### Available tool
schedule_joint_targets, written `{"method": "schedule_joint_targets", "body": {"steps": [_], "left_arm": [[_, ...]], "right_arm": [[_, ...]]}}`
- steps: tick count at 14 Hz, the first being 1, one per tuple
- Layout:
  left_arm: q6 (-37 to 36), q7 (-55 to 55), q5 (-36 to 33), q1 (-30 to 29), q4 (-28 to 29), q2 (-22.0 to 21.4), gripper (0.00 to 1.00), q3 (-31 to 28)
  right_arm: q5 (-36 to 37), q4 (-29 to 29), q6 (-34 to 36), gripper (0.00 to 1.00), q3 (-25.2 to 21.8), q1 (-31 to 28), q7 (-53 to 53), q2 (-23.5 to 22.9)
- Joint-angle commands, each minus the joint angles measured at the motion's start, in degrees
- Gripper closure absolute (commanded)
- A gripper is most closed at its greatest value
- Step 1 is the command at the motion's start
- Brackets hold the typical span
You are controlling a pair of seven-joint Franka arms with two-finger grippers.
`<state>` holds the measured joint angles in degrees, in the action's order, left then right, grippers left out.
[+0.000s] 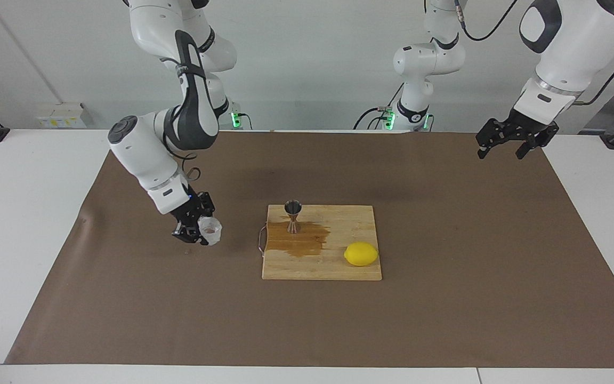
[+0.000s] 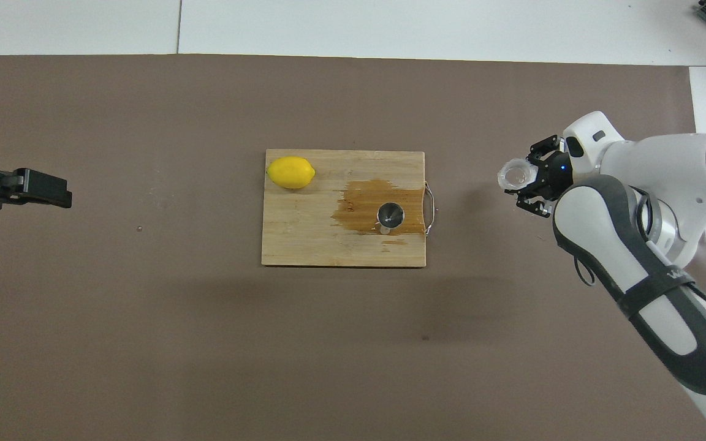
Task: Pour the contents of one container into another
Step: 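Carry the white cup with the right gripper back to its spot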
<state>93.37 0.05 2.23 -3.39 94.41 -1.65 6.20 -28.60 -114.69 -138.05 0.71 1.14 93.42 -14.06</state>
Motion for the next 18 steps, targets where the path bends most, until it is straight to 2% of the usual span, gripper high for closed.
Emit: {"method": "schedule_joint_targets", "body": {"steps": [1, 4, 6, 7, 8, 10, 14, 16, 18], "left_arm": [[-0.5, 0.5, 0.8, -0.9, 0.9, -1.0, 0.0, 0.6], [-0.4, 0.5, 0.8, -0.9, 0.9, -1.0, 0.0, 0.5], [-0.4, 0.5, 0.8, -0.9, 0.9, -1.0, 0.0, 0.6], [-0.4, 0.5, 0.8, -0.9, 0.9, -1.0, 0.0, 0.6], [-0.4, 0.5, 0.8, -0.9, 0.9, -1.0, 0.0, 0.5], [-0.5, 0.5, 0.8, -0.9, 0.9, -1.0, 0.0, 0.6], [-0.4, 0.5, 0.8, -0.9, 0.9, -1.0, 0.0, 0.6], [-0.5, 0.5, 0.8, -0.9, 0.9, -1.0, 0.0, 0.6], [-0.5, 0.5, 0.8, -0.9, 0.9, -1.0, 0.0, 0.6]], "right_arm": [[-7.3, -2.6, -1.3, 0.5, 0.8, -4.5, 13.0, -0.9], [-17.5, -2.6, -1.3, 0.46, 0.8, -7.7, 26.7, -5.4], [-21.1, -2.6, -1.4, 0.42, 0.7, -8.0, 29.5, -6.9], [-21.1, -2.6, -1.4, 0.27, 0.7, -8.1, 29.5, -6.9], [-21.2, -2.6, -1.4, 0.0, 0.7, -8.1, 29.2, -6.9], [-21.1, -2.5, -0.9, 0.0, 0.5, -7.9, 27.4, -6.3], [-18.2, -2.8, 1.0, 0.0, 0.3, -6.9, 18.6, -2.1], [-15.3, -2.7, 5.7, 0.0, 0.3, -7.0, 8.2, -0.2], [-8.2, -2.7, 8.7, 0.0, 0.3, -6.9, -3.7, 2.8]]}}
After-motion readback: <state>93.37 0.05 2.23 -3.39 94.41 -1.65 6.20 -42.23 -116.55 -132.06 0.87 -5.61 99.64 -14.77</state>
